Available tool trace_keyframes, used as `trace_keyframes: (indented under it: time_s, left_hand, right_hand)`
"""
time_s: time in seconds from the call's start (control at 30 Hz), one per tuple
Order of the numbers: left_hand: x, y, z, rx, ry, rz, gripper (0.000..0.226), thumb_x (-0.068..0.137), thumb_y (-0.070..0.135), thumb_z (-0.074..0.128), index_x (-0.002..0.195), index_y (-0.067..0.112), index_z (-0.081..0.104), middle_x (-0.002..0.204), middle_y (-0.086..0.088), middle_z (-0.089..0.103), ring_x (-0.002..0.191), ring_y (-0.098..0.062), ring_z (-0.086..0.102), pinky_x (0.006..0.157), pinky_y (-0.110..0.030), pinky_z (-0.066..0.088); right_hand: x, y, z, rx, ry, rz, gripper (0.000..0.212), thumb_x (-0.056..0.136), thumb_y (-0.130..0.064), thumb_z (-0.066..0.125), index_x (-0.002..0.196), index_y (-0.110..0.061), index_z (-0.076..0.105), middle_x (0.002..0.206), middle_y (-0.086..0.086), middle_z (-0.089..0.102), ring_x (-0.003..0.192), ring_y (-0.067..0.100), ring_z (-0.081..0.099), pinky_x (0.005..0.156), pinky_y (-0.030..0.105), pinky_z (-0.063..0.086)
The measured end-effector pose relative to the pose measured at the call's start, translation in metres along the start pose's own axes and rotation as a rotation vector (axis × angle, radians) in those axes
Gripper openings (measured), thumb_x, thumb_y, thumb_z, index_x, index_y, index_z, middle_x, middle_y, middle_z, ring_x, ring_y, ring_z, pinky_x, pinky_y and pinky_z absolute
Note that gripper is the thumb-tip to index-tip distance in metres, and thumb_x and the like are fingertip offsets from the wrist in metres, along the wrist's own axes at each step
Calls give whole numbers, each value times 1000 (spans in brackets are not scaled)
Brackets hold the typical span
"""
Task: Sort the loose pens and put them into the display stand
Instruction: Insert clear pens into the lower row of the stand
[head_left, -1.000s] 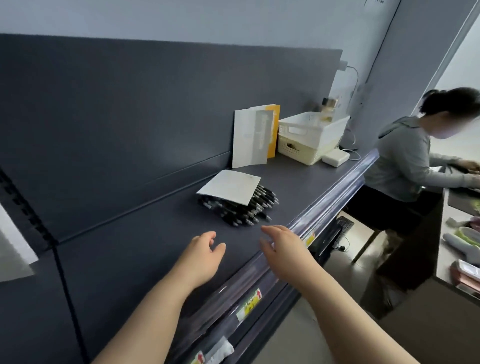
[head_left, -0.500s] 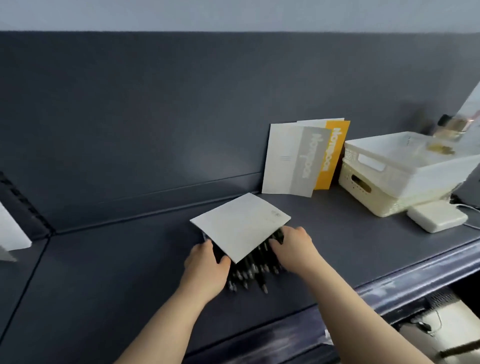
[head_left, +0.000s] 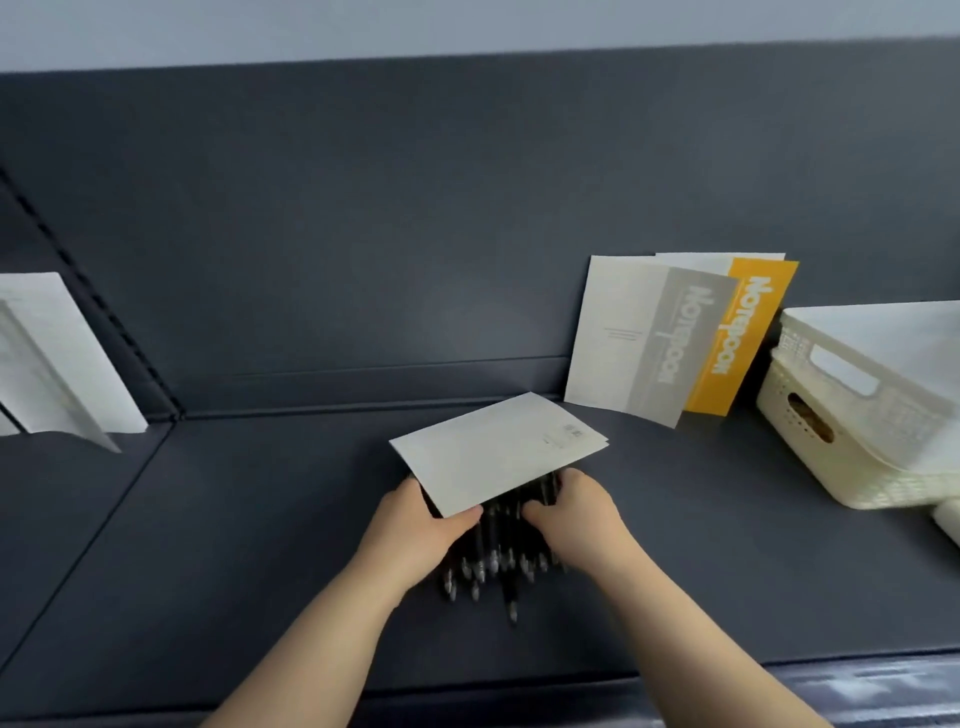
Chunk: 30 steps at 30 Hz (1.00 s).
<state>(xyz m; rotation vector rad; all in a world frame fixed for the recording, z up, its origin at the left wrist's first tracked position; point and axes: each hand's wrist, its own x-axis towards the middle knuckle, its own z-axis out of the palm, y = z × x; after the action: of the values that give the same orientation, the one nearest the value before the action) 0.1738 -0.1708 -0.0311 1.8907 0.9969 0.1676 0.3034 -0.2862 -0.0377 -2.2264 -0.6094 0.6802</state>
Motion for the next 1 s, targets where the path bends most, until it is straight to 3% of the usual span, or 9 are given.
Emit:
trace_keyframes:
  time_s: [0.13, 0.23, 0.3, 0.43, 0.53, 0.6, 0.7, 0.8, 1.0]
  left_hand:
    - [1, 5, 2, -187, -31, -51, 22, 80, 15, 70, 92, 33, 68, 94, 14, 70, 94, -5, 62, 76, -20, 47]
    - [3, 6, 2, -216, -12, -145, 15, 75, 16, 67, 90, 18, 71, 93, -2, 73, 89, -17, 66, 78, -30, 50]
    - [4, 7, 1, -203, -8, -196, 25, 72, 20, 64, 93, 7, 67, 94, -14, 72, 87, -26, 67, 73, -32, 49]
    - [5, 8, -6, -231, -29, -259, 32, 73, 21, 62, 98, 0, 58, 89, -10, 62, 80, -23, 58, 70, -31, 43]
    - [1, 10, -16, -454, -55, -305, 2, 82, 2, 54, 82, 0, 55, 65, -10, 54, 56, -19, 52, 50, -24, 41]
    - [-5, 8, -19, -596, -88, -355, 7, 86, -3, 50, 85, 1, 55, 63, -9, 51, 51, -15, 52, 42, -21, 42]
    - [-19, 9, -21, -766, -133, -397, 12, 87, -4, 49, 92, 1, 59, 67, -9, 51, 50, -14, 54, 40, -20, 43]
    - [-35, 12, -21, -855, -190, -431, 17, 86, -4, 49, 97, 1, 61, 65, -9, 54, 50, -15, 55, 41, -22, 45]
    - [-59, 15, -17, -977, -228, -408, 17, 88, -3, 49, 96, 4, 62, 65, -8, 58, 49, -14, 54, 42, -22, 47]
  right_hand:
    - [1, -7, 0, 168, -35, 36, 17, 81, -21, 58, 85, -6, 54, 70, 3, 51, 58, 16, 46, 46, 24, 34]
    - [-1, -14, 1, 128, -52, 19, 19, 81, -26, 58, 77, -9, 50, 68, 4, 49, 59, 18, 45, 48, 26, 33]
    - [-3, -19, 0, 121, -77, 8, 21, 83, -27, 58, 75, -10, 47, 64, 3, 46, 55, 17, 42, 47, 26, 30]
    - [-5, -24, -2, 128, -93, 4, 27, 85, -30, 56, 70, -13, 40, 60, 0, 38, 52, 16, 34, 47, 26, 25]
    - [-7, -21, -7, 175, -88, 23, 28, 83, -32, 58, 74, -13, 39, 66, 3, 34, 56, 17, 31, 52, 27, 23]
    - [-12, -18, -13, 223, -97, 35, 26, 79, -33, 60, 75, -12, 43, 68, 6, 36, 58, 18, 33, 53, 27, 25]
    - [-23, -14, -23, 409, -169, 67, 17, 78, -22, 60, 74, -7, 51, 66, 12, 48, 53, 22, 47, 50, 28, 36]
    - [-37, -12, -27, 639, -293, 124, 12, 86, -6, 52, 75, -5, 49, 58, 10, 52, 41, 19, 49, 39, 22, 35]
    - [-68, -15, -9, 914, -425, 227, 10, 86, -4, 48, 77, -6, 51, 56, 9, 52, 37, 15, 45, 35, 18, 33]
